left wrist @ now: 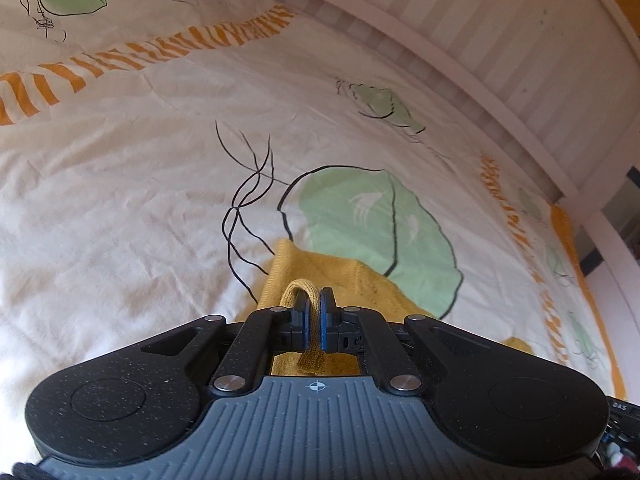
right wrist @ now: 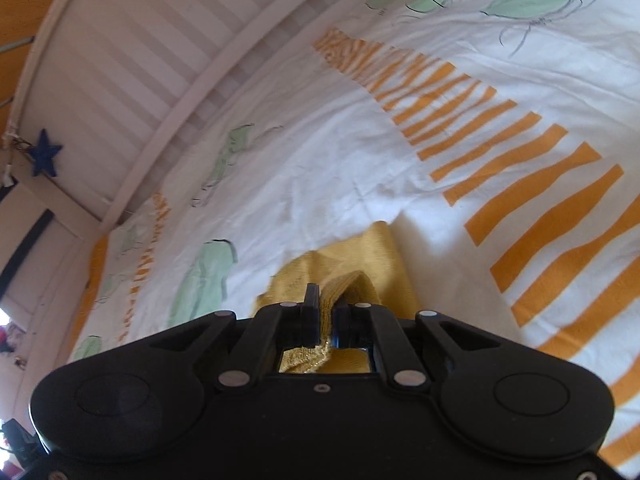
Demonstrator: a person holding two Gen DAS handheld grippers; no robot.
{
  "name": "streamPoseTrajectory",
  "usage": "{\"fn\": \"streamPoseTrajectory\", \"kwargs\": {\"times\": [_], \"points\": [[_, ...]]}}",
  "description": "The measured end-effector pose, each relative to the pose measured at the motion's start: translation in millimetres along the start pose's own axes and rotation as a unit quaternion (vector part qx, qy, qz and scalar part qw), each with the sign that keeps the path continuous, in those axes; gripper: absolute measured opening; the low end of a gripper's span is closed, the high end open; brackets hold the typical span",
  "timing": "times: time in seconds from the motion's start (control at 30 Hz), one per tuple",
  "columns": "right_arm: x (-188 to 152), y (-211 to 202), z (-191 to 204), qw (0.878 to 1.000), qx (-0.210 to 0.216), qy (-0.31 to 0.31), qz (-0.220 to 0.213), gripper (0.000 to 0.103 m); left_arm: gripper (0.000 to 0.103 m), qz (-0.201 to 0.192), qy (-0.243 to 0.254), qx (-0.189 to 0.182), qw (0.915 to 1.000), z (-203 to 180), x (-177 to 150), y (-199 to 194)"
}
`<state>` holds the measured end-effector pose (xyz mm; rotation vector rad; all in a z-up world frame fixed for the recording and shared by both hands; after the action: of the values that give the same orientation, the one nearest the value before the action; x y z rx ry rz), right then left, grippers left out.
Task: Fold small clothes
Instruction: 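Pinch the sweater hem with both grippers and lift it, then fold the held hem up over the body with both grippers, release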
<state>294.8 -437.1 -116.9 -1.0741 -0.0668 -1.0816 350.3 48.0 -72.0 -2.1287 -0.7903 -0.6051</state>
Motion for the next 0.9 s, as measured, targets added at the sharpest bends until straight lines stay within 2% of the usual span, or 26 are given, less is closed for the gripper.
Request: {"fn": "streamPoseTrajectory", "kwargs": {"times": [0.13, 0.23, 0.3, 0.37, 0.43, 0.5, 0.53, 0.63, 0.77, 0.9], "points": [[-4, 10, -2, 1.0, -0.017, 0.0, 0.002, 0.016, 0.009, 0.006, -0.013, 0.031, 0.9994, 9, 1, 14], [-4, 13, -6, 1.0, -0.028, 0.006, -0.004, 0.024, 0.03, -0.004, -0.012, 0.058, 0.9982, 15, 7, 16], [-1, 9, -8, 0.999, -0.028, 0.006, -0.018, 0.059, 0.036, -0.015, -0.009, 0.059, 0.9981, 16, 14, 12], [3, 0, -7, 0.998, -0.035, -0.005, -0.043, 0.081, 0.045, -0.022, 0.001, 0.067, 0.9975, 11, 18, 3], [7, -10, -4, 0.997, -0.038, -0.025, -0.062, 0.081, 0.053, -0.025, 0.024, 0.067, 0.9972, 1, 18, -8], [9, -20, 0, 0.996, -0.038, -0.041, -0.069, 0.085, 0.065, -0.017, 0.056, 0.062, 0.9964, -12, 14, -19], [9, -25, 3, 0.995, -0.038, -0.049, -0.072, 0.086, 0.067, -0.011, 0.076, 0.057, 0.9954, -22, 10, -23], [3, -40, 16, 0.993, -0.038, -0.08, -0.076, 0.087, 0.067, 0.01, 0.132, 0.048, 0.99, -44, -10, -40], [-19, -56, 39, 0.987, -0.048, -0.144, -0.061, 0.09, 0.068, 0.047, 0.177, 0.026, 0.9828, -63, -43, -57], [-51, -64, 63, 0.974, -0.056, -0.216, -0.045, 0.09, 0.069, 0.073, 0.209, 0.025, 0.9749, -66, -67, -50]]}}
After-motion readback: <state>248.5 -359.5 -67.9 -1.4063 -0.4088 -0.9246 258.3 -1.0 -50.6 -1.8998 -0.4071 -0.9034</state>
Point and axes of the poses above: each gripper's, at about its wrist camera, not at the fingertips, and y roughly the way its jaws point, z to its left, x to its top, the point moved 3 cm from there along y, roughly the way its jaws point, and after that the axes turned 14 degrees about -x, right-handed, at the moved point
